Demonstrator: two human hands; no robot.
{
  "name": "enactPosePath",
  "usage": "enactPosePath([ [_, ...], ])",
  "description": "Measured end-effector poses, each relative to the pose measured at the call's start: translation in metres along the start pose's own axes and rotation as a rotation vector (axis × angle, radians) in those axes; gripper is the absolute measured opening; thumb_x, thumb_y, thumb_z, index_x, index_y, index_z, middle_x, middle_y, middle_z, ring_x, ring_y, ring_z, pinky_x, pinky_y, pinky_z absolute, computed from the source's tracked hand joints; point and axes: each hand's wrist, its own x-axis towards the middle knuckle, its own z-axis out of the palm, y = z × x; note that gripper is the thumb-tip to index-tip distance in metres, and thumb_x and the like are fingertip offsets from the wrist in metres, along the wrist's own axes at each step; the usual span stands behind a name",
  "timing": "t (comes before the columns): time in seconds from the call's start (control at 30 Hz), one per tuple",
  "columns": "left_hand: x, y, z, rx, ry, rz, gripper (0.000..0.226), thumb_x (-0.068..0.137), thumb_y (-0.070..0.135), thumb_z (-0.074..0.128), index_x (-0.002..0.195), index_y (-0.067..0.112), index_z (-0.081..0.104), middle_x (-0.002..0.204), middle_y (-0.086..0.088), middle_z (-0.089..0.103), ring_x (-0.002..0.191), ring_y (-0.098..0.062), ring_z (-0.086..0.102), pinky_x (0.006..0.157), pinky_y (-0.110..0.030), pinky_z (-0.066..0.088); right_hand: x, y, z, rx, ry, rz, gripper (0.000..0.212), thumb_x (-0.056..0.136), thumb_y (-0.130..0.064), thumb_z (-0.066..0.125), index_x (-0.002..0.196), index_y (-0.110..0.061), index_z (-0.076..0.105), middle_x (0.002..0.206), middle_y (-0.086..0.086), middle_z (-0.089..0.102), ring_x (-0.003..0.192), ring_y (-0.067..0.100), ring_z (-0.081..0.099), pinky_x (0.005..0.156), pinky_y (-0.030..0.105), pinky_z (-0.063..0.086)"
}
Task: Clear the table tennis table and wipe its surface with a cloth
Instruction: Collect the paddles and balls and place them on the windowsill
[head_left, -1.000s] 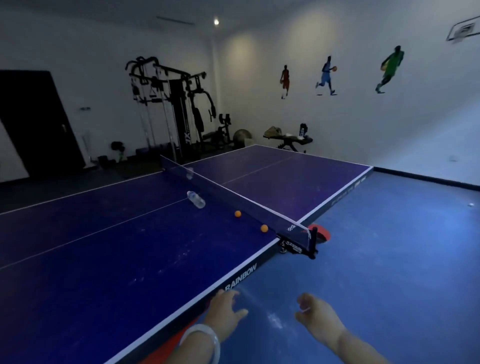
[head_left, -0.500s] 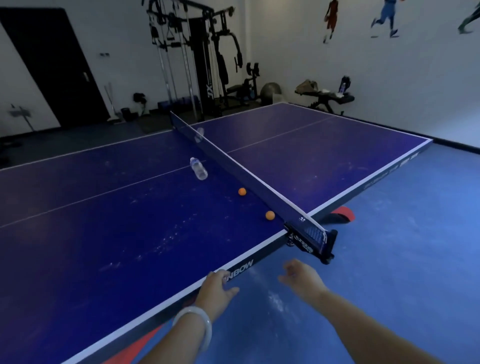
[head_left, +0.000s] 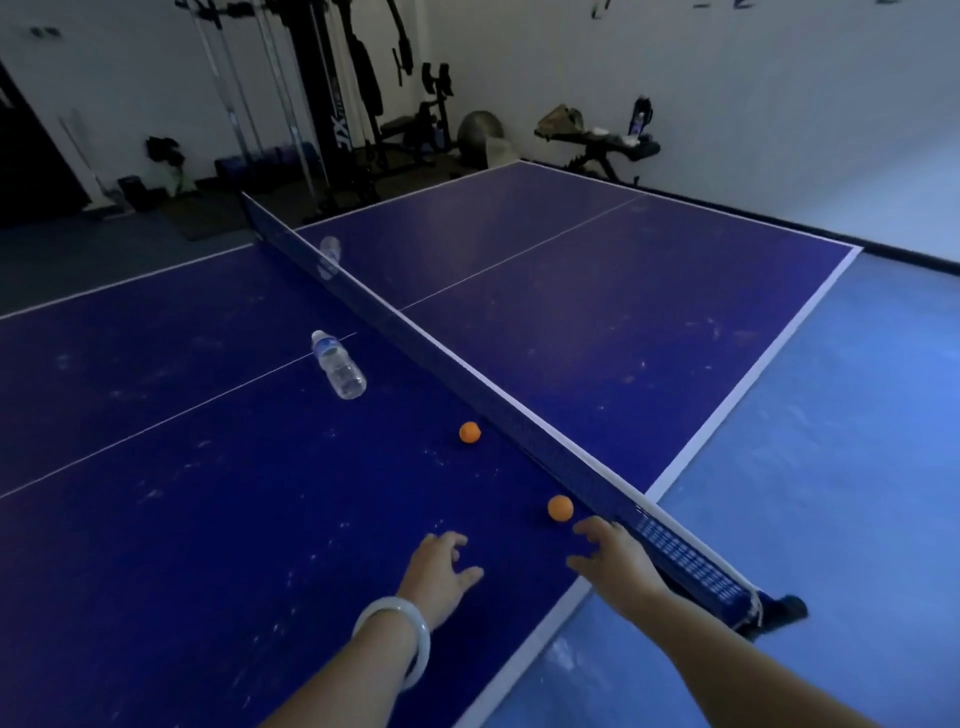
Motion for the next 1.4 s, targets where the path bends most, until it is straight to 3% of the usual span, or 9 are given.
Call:
enactPosePath([
  [0.17,0.068,0.001,-0.019,0.045,-0.058,-0.005,0.044,0.093,0.029,0.064,0.134,0.021,0.049,0.125,0.001,0.045,0.107,-0.009,0.048,0.09,-0.022,0.043,0.043,-0.006,0.011,-0.055,0.006,0.033,0.056,0.093,-0.026,0.065,0.143,-0.025,0.04,0.133,0.002,0.04,0.105,0.018,0.052,0.084,0.025,0.046],
  [0.3,0.102,-0.001,-0.021,0.049,-0.073,-0.005,0.044,0.093,0.028,0.064,0.134,0.021,0.049,0.128,0.001,0.043,0.109,-0.011,0.048,0.094,-0.025,0.045,0.071,-0.007,0.023,-0.136,-0.004,0.042,0.066,0.094,-0.027,0.064,0.15,-0.028,0.03,0.146,0.005,0.032,0.125,0.029,0.045,0.102,0.035,0.045],
  [0.43,0.128,-0.002,-0.026,0.055,-0.053,0.001,0.043,0.093,0.028,0.064,0.133,0.022,0.049,0.128,0.003,0.037,0.11,-0.014,0.05,0.095,-0.029,0.047,0.094,-0.011,0.03,-0.236,-0.027,0.046,0.065,0.096,-0.029,0.061,0.152,-0.03,0.028,0.152,0.005,0.025,0.133,0.03,0.038,0.101,0.039,0.047],
  [0.63,0.166,0.0,-0.034,0.097,-0.011,0.073,0.041,0.092,0.024,0.065,0.131,0.023,0.052,0.13,0.007,0.033,0.117,-0.013,0.042,0.093,-0.023,0.041,0.116,-0.013,0.032,-0.12,-0.025,0.124,0.033,0.093,-0.024,0.061,0.126,-0.023,0.06,0.132,0.007,0.048,0.112,0.026,0.053,0.093,0.036,0.048],
  [0.77,0.189,0.014,-0.037,0.214,0.021,0.155,0.05,0.092,0.022,0.066,0.137,0.027,0.045,0.14,0.01,0.022,0.124,-0.014,0.03,0.093,-0.024,0.039,0.121,-0.011,0.025,-0.022,-0.084,0.133,0.03,0.091,-0.027,0.067,0.12,-0.026,0.06,0.122,0.0,0.048,0.094,0.016,0.052,0.078,0.027,0.045],
  [0.87,0.206,0.026,-0.038,0.361,-0.011,0.232,0.061,0.091,0.02,0.066,0.144,0.029,0.037,0.154,0.008,0.008,0.136,-0.021,0.02,0.107,-0.041,0.039,0.123,-0.009,0.023,0.022,-0.075,0.162,0.031,0.088,-0.027,0.07,0.117,-0.029,0.06,0.117,-0.003,0.047,0.085,0.012,0.05,0.068,0.024,0.04],
  [1.0,0.227,0.035,-0.034,0.527,-0.129,0.278,0.069,0.094,0.018,0.061,0.152,0.03,0.026,0.159,0.007,0.001,0.141,-0.024,0.014,0.111,-0.044,0.035,0.126,-0.008,0.023,0.038,-0.076,0.164,0.033,0.087,-0.028,0.07,0.119,-0.028,0.059,0.116,-0.003,0.048,0.089,0.013,0.049,0.073,0.026,0.039],
  [1.23,0.23,0.019,-0.026,0.444,-0.159,0.295,0.045,0.097,0.006,0.053,0.137,0.027,0.053,0.141,0.006,0.039,0.12,-0.021,0.039,0.096,-0.027,0.039,0.124,-0.01,0.025,0.057,-0.084,0.142,0.031,0.088,-0.027,0.07,0.117,-0.028,0.06,0.103,-0.013,0.045,0.098,0.016,0.051,0.064,0.015,0.037],
  [1.4,0.206,0.006,-0.025,0.307,-0.154,0.293,0.039,0.094,0.008,0.058,0.128,0.027,0.06,0.122,0.008,0.048,0.108,-0.015,0.05,0.098,-0.029,0.044,0.12,-0.014,0.022,0.044,-0.083,0.148,0.032,0.087,-0.029,0.072,0.117,-0.03,0.059,0.121,-0.002,0.045,0.089,0.015,0.049,0.073,0.024,0.039],
])
